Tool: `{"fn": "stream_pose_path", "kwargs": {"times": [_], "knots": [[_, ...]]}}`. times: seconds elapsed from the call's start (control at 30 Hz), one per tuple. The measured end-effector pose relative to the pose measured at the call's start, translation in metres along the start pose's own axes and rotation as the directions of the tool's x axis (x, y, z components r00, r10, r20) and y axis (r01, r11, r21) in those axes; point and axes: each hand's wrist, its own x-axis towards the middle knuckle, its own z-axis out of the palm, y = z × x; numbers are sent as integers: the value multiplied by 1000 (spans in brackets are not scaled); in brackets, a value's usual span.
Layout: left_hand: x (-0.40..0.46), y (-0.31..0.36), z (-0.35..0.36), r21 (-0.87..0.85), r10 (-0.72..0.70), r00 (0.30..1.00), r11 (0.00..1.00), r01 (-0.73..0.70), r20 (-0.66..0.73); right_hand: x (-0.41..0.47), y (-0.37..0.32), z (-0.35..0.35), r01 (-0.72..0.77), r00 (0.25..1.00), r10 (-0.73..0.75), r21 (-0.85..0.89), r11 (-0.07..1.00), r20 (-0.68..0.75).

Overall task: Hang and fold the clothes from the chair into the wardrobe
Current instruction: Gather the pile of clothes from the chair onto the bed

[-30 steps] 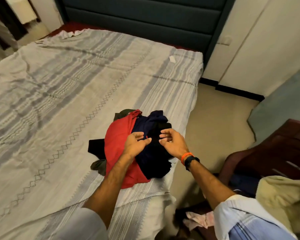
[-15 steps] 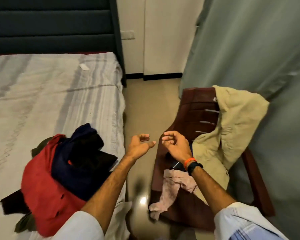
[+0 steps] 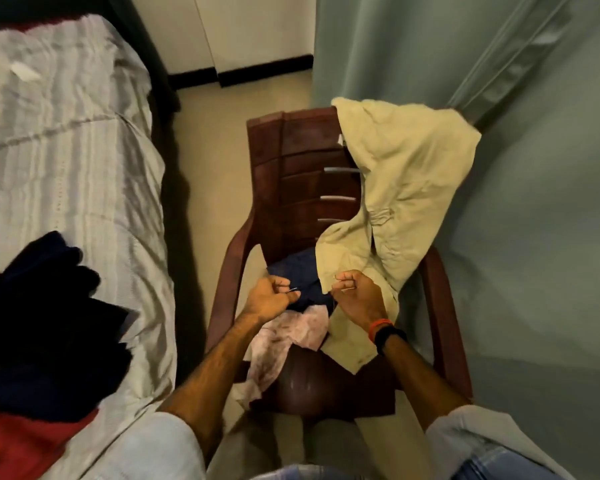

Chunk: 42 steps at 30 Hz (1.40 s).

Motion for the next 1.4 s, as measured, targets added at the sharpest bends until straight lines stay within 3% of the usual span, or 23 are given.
{"fn": "stream_pose_path", "kwargs": {"times": [0.23,0.4,0.47,0.53,0.63,0.73,0.9,1.03,1.2,1.3,1.4], "knots": [[71,-65,37,135,-173,985,976,170,16,69,71,23,-151,977,169,-136,979,131],[107,-103,61,380,-73,997,922,68,0,123,121,69,-192,972,218,-250,949,83],[124,-121,73,535,-16,999,845,-11,47,139,138,85,-138,983,167,-287,948,79],[135,-132,83,708,17,997,703,-67,78,153,152,97,-60,989,99,-315,947,110],[153,-154,101,814,30,995,572,-97,97,175,176,116,69,986,-20,-296,953,164],[170,-170,110,790,61,991,600,-129,116,194,182,130,89,987,-46,-294,952,153],[184,-168,110,627,110,989,764,-149,101,209,178,137,42,999,-40,-238,970,16],[167,-154,109,480,159,982,857,-187,97,194,160,132,38,996,-19,-221,974,86],[125,-127,81,447,231,965,856,-260,121,158,124,104,58,983,-36,-116,992,181],[95,-93,60,454,275,937,821,-346,217,135,97,86,156,968,-130,-109,982,214],[67,-52,40,465,297,928,804,-370,224,108,63,64,275,951,-256,-95,957,176]]}}
